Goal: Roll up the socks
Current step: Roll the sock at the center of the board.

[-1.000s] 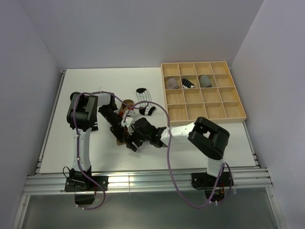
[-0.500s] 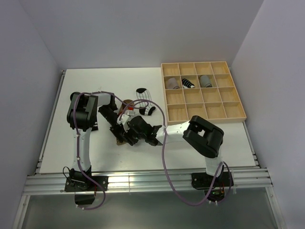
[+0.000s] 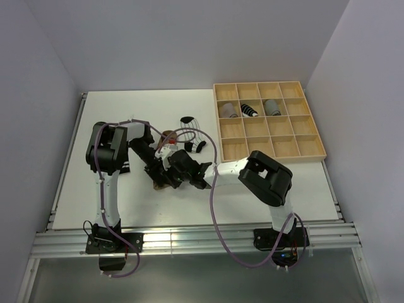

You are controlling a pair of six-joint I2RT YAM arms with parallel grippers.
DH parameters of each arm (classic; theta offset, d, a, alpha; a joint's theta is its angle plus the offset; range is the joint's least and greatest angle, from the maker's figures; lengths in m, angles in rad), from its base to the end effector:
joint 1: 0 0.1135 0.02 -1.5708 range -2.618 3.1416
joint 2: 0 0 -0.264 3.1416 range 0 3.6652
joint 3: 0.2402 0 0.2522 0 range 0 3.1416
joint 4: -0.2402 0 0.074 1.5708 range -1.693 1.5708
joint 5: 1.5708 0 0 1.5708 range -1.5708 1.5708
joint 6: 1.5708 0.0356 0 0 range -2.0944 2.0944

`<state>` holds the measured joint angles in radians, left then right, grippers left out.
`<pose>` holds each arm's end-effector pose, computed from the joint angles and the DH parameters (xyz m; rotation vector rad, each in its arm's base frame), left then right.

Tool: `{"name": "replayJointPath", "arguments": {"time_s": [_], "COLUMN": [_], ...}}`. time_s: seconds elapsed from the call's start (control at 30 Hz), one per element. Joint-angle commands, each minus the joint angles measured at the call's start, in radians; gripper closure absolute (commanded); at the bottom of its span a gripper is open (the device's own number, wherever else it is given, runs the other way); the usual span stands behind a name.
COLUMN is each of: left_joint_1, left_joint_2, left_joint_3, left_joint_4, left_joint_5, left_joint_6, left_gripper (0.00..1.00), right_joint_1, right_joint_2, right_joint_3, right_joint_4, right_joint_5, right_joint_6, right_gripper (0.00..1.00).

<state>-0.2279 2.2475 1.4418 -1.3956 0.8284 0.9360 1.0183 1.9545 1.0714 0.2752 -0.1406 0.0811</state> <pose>0.3257 -0.1025 0.1050 -1.0849 -2.3071 1.3260 0.2111 0.3519 0.1447 -1.1035 1.9944 0.7585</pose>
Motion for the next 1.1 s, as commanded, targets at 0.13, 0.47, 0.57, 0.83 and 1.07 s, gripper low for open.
{"name": "replayJointPath", "arguments": {"time_s": [0.13, 0.47, 0.57, 0.83, 1.07], "left_joint_1": [0.012, 0.11, 0.114, 0.113, -0.089], "left_joint_2": [-0.19, -0.469, -0.61, -0.945, -1.144], "left_joint_3": [-0.043, -0.246, -0.357, -0.575, -0.812], "left_joint_4": [0.323, 0.832, 0.984, 1.138, 1.25], "left_joint_5": [0.028, -0.118, -0.231, -0.331, -0.514], "left_joint_6": [-0.199, -0.555, -0.595, -0.488, -0.292], "left_gripper": [0.67, 0.67, 0.66, 0.52, 0.43], "right_joint_1": [-0.046, -0.061, -0.092, -0.182, -0.227], "right_joint_2": [0.044, 0.024, 0.038, 0.13, 0.27], "right_joint_3": [0.004, 0.01, 0.044, 0.191, 0.377], "right_joint_4": [-0.137, -0.289, -0.364, -0.556, -0.73], "right_joint_5": [0.012, -0.099, -0.151, -0.281, -0.396], "right_joint_6": [0.163, 0.249, 0.295, 0.348, 0.358], "right_gripper": [0.99, 0.99, 0.98, 0.97, 0.96]}}
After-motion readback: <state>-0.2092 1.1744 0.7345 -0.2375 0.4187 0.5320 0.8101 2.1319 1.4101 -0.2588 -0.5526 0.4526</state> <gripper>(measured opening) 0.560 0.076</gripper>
